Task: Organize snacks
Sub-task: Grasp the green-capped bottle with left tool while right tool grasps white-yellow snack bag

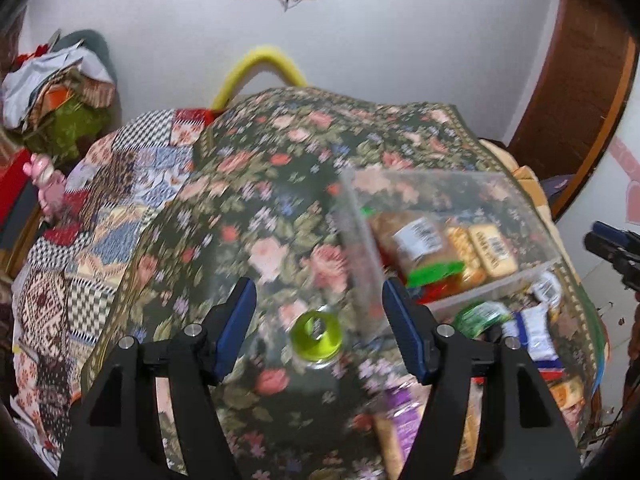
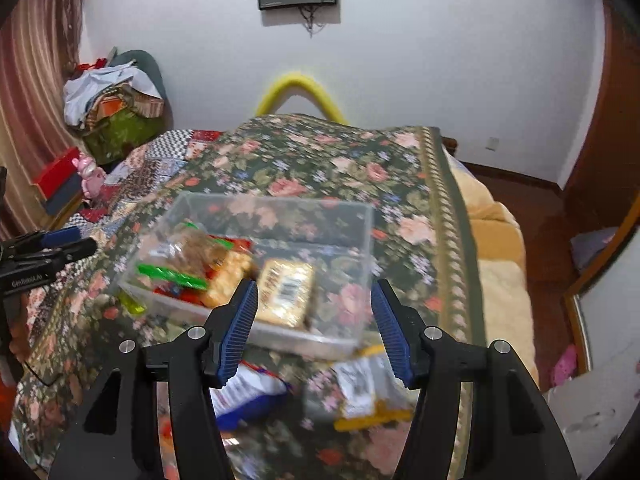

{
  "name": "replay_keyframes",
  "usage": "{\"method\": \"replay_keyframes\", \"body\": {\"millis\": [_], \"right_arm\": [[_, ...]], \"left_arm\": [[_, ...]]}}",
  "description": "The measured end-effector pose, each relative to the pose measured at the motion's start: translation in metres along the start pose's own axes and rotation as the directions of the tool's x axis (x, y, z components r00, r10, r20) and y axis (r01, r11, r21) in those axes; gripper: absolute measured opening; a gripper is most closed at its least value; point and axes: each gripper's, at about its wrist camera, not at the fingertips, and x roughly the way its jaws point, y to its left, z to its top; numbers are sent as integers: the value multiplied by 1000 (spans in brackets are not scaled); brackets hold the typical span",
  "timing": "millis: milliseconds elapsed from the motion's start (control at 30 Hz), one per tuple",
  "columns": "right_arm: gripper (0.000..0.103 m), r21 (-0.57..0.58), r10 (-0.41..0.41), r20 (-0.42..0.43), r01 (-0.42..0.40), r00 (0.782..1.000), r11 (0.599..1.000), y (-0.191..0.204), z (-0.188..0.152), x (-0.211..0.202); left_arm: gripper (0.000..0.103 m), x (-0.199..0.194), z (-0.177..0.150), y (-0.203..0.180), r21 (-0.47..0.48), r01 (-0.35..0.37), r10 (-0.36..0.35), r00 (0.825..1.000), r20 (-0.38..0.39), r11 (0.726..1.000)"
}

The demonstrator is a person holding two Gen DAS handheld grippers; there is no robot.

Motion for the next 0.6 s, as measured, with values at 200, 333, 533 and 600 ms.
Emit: {"method": "replay_keyframes", "body": {"millis": [200,333,533,600], "right_arm": [[59,37,-45,-71,48,996,998,-25,-29,6],[59,51,-58,-135,66,989,997,-35,-47,20],[59,72,-50,-202,66,978,995,-40,-65,42],[59,72,-50,-212,66,976,995,-40,-66,48]], "left_arm": [[65,20,-24,17,-24,-8,7,998,-64,1000],[65,36,-36,20,-30,-5,2,995,-102,1000],[57,60,-40,16,-23,0,-3,992,-129,1000],[54,68,-39,16,-33,20,-24,990,-139,999]]}}
